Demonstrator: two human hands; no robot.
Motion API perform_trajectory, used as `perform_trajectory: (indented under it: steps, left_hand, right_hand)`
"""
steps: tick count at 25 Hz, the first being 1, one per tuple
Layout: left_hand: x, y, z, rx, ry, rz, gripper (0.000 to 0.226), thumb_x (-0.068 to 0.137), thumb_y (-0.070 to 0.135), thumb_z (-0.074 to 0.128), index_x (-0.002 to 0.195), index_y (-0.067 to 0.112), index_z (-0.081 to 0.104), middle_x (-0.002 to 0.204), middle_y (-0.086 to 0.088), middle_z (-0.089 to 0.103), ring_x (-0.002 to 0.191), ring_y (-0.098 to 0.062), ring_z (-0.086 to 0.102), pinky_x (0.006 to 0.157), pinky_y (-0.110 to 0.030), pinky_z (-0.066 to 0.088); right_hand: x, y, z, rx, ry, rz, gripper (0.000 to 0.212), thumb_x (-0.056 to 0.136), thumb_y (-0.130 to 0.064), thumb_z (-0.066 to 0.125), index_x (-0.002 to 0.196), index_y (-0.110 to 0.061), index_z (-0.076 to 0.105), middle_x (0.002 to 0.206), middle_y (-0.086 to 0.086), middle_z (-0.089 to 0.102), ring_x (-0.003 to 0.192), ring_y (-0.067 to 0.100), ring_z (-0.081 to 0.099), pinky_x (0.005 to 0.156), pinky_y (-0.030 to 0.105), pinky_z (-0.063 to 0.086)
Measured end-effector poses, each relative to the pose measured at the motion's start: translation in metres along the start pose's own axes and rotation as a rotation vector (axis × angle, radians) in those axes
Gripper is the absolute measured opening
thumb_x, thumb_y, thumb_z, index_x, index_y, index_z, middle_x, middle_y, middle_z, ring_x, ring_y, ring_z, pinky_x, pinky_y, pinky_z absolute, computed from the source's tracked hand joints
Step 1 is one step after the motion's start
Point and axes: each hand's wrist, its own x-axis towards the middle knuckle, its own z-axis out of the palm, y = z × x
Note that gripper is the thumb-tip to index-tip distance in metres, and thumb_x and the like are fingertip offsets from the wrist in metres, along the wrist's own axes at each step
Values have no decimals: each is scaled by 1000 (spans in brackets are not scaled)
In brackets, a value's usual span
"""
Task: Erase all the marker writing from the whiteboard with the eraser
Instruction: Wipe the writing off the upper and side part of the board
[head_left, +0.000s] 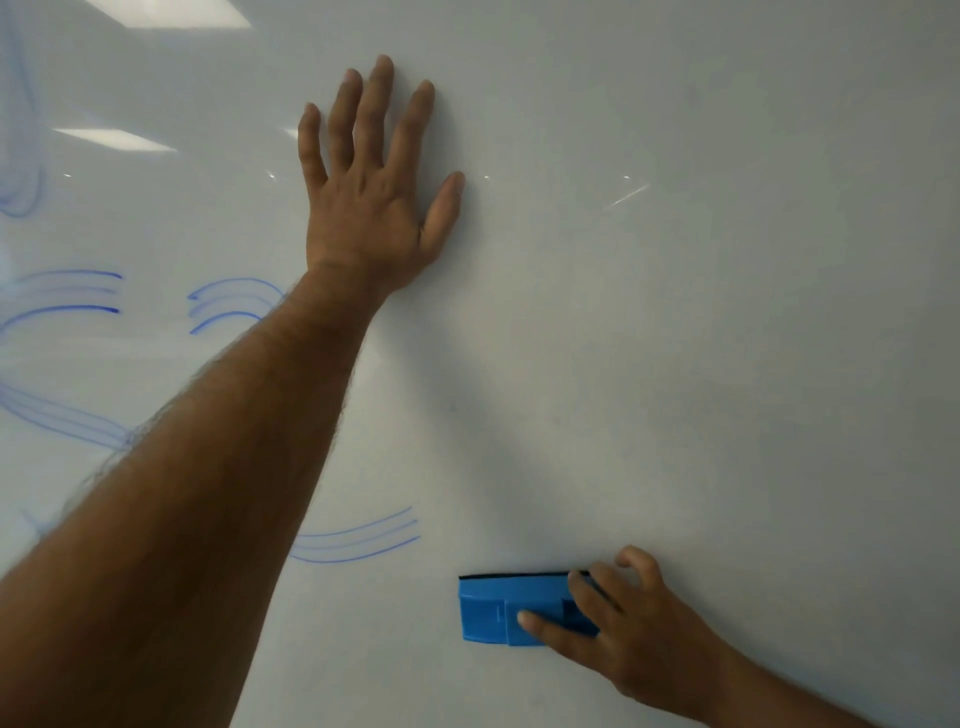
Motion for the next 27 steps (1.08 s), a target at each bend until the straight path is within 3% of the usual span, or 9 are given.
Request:
perform_trajectory:
  steps: [4,10,13,16,18,22,24,27]
  left_hand:
    - [0,-1,-1,-6,-10,-11,69,101,62,29,160,25,28,167,-9,21,155,-31,16,124,-55,10]
    - [1,-1,-2,-18,-26,-9,70,100,61,29,160,24,27,167,-9,20,155,-31,16,124,-55,9]
    - [0,-3,-2,-29,-16,-8,69,100,60,33,159,24,29,167,-9,22,154,-31,17,124,-54,10]
    - [0,-3,-3,-42,-10,-5,69,99,60,35,159,25,31,166,-9,24,154,-32,19,124,-54,10]
    - [0,-5,-3,-59,-3,8,69,99,61,36,158,24,34,165,-9,27,153,-32,22,123,-54,13]
    - [2,-32,-7,-89,13,127,64,97,58,43,151,23,45,161,-9,36,148,-32,33,120,-51,23]
    - [3,-55,-10,-103,31,149,61,96,55,47,146,21,51,157,-10,41,145,-33,37,117,-49,26]
    - [0,-96,-14,-84,22,39,62,95,58,46,147,23,49,158,-9,39,147,-32,33,119,-49,20]
  right_hand:
    - [9,11,-2,-1,27,4,56,95,-11,40,143,-36,54,111,14,53,92,28,49,87,52,38]
    - [71,61,-25,-56,230,241,68,80,-18,69,144,-36,54,107,10,57,82,30,61,83,49,40]
    - [97,83,-34,-67,332,478,60,87,-32,69,144,-38,50,103,10,63,84,33,63,84,49,37]
    - [119,80,-33,-42,420,758,60,88,-36,69,144,-34,49,106,7,52,90,33,57,83,49,37]
    - [131,63,-28,-13,408,726,60,88,-35,68,145,-34,48,108,6,49,89,33,57,83,49,37]
    - [139,44,-25,-62,264,359,59,84,-26,73,140,-37,56,106,9,65,85,29,59,86,49,37]
    - [149,46,-29,-82,276,423,58,86,-29,72,141,-38,55,104,8,66,84,29,61,85,49,37]
    - [176,49,-31,-110,363,727,60,89,-36,70,145,-36,50,104,10,63,86,33,60,83,49,37]
